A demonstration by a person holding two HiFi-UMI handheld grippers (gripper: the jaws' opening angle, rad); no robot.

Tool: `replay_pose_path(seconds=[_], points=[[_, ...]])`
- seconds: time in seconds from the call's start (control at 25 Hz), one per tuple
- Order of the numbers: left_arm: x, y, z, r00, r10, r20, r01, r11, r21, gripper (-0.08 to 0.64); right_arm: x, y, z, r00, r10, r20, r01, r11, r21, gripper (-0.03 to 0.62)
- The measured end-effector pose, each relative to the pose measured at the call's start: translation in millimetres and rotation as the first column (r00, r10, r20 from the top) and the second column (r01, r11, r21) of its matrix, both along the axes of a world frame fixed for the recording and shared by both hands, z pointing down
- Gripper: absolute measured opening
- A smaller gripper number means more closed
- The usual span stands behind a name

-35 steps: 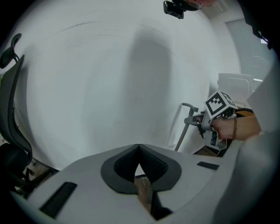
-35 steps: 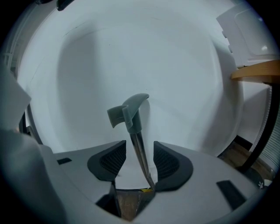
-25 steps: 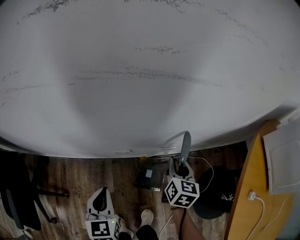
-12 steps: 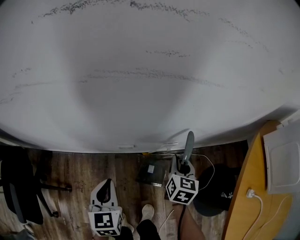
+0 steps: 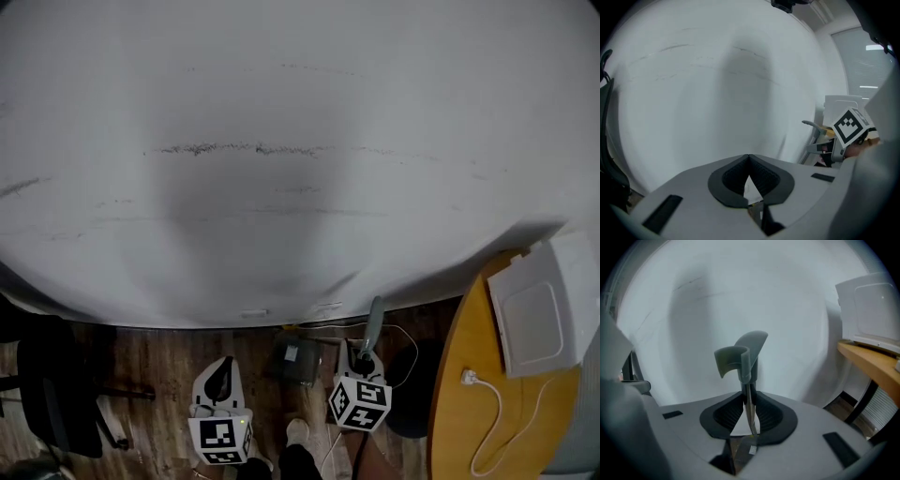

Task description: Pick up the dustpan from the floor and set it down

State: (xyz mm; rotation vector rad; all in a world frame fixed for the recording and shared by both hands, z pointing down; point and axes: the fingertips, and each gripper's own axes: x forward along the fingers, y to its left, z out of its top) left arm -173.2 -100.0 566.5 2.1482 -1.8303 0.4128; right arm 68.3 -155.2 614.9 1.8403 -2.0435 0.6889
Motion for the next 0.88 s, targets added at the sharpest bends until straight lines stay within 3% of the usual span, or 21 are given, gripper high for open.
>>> replay_pose_path(seconds=[0.48,0.88], points=[[20,-18,-174,0.998,0.061,-0.024,-0.056,0.985,0.165,0.015,-7,15,-212,0.997,-0.04,-0.063,0.05,0.984,0.17,0.1],[29,-39,-306,0.994,0.084,-0.065,-0.062,0.954,0.292,0.015,5,23,-380,0.99,-0.078,-0.117,0.115,0.929,0.353,0.1]])
